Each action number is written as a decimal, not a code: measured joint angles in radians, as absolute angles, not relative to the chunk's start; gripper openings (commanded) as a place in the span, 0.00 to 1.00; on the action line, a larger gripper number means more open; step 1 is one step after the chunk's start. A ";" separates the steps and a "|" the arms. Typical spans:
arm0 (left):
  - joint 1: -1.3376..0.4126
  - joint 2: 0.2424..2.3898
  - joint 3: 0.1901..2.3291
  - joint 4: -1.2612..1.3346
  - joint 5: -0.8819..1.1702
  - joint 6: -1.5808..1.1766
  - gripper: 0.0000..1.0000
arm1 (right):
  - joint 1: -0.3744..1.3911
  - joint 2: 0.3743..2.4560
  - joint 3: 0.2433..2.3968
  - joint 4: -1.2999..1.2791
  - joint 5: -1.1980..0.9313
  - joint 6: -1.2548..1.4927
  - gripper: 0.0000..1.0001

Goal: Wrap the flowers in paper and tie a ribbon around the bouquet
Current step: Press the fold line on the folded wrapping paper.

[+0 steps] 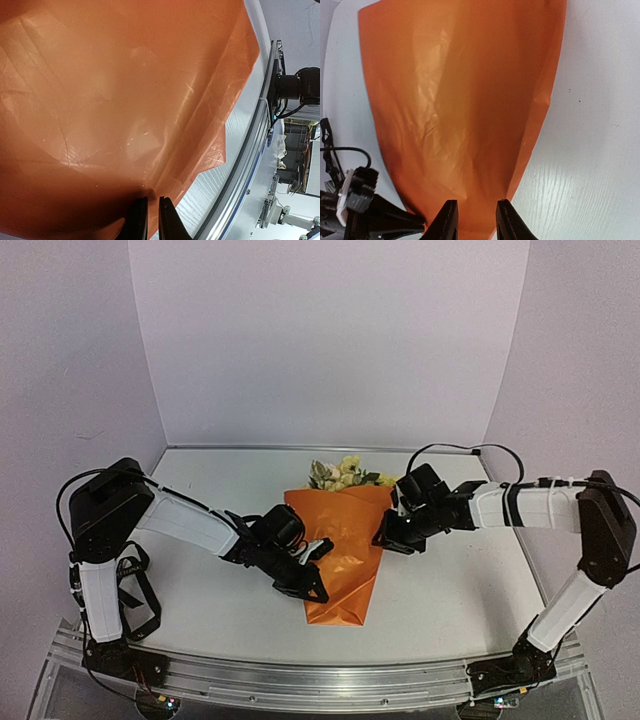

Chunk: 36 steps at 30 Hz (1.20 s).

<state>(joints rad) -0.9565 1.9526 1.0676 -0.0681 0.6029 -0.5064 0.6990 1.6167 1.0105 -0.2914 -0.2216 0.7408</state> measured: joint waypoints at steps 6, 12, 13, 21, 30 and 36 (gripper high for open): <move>-0.956 1.953 1.068 -0.067 0.608 -0.506 0.10 | 0.791 1.522 0.938 -0.309 -0.251 0.740 0.07; -0.955 1.953 1.076 -0.070 0.608 -0.505 0.10 | 0.919 1.520 0.867 -0.303 -0.265 0.741 0.01; -0.955 1.953 1.079 -0.070 0.609 -0.505 0.10 | 0.929 1.521 0.859 -0.297 -0.268 0.744 0.00; -0.955 1.953 1.090 -0.077 0.610 -0.497 0.10 | 0.978 1.593 0.815 -0.214 -0.273 0.773 0.00; -0.955 1.982 1.097 -0.090 0.644 -0.469 0.10 | 0.984 1.688 0.813 -0.149 -0.282 0.784 0.00; -0.955 2.027 1.139 -0.114 0.665 -0.458 0.11 | 0.984 1.681 0.813 -0.177 -0.277 0.772 0.06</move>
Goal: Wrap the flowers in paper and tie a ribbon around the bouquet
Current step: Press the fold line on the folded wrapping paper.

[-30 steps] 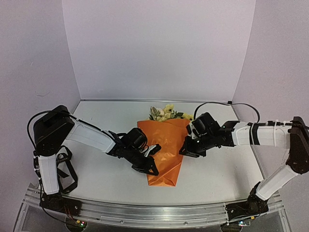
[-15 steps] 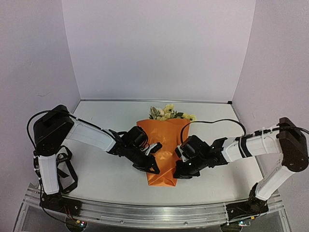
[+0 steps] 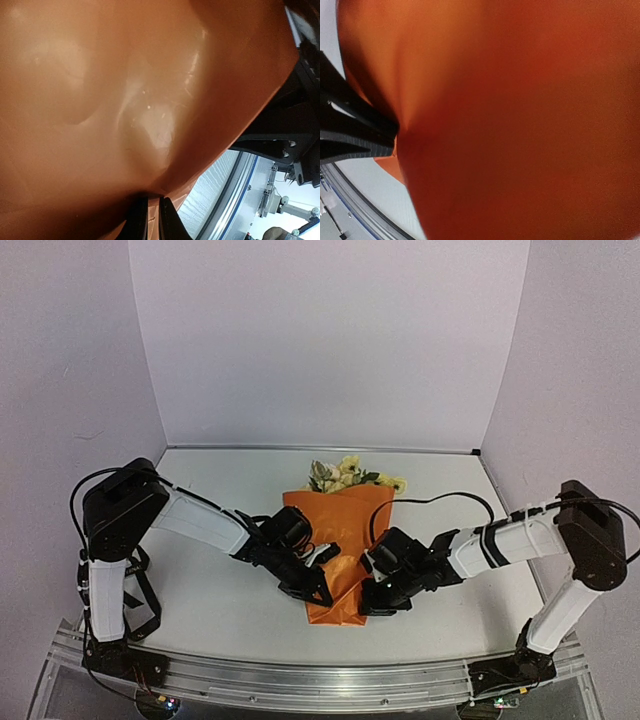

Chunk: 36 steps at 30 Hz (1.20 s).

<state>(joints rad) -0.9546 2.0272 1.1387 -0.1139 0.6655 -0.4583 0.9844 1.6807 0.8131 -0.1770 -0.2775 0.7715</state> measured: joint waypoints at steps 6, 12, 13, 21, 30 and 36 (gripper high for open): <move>-0.955 2.036 1.145 -0.114 0.679 -0.459 0.11 | 0.961 1.525 0.814 -0.284 -0.281 0.723 0.15; -0.955 2.037 1.145 -0.115 0.679 -0.459 0.11 | 0.878 1.480 0.901 -0.330 -0.323 0.724 0.20; -0.955 2.036 1.145 -0.114 0.679 -0.460 0.11 | 0.872 1.495 0.925 -0.332 -0.332 0.726 0.21; -0.955 2.036 1.145 -0.115 0.678 -0.459 0.11 | 0.869 1.620 0.999 -0.323 -0.366 0.776 0.18; -0.955 2.034 1.145 -0.114 0.677 -0.464 0.14 | 0.844 1.671 0.935 -0.270 -0.361 0.845 0.11; -0.945 1.992 1.132 -0.103 0.668 -0.485 0.17 | 0.824 1.731 0.884 -0.225 -0.353 0.866 0.10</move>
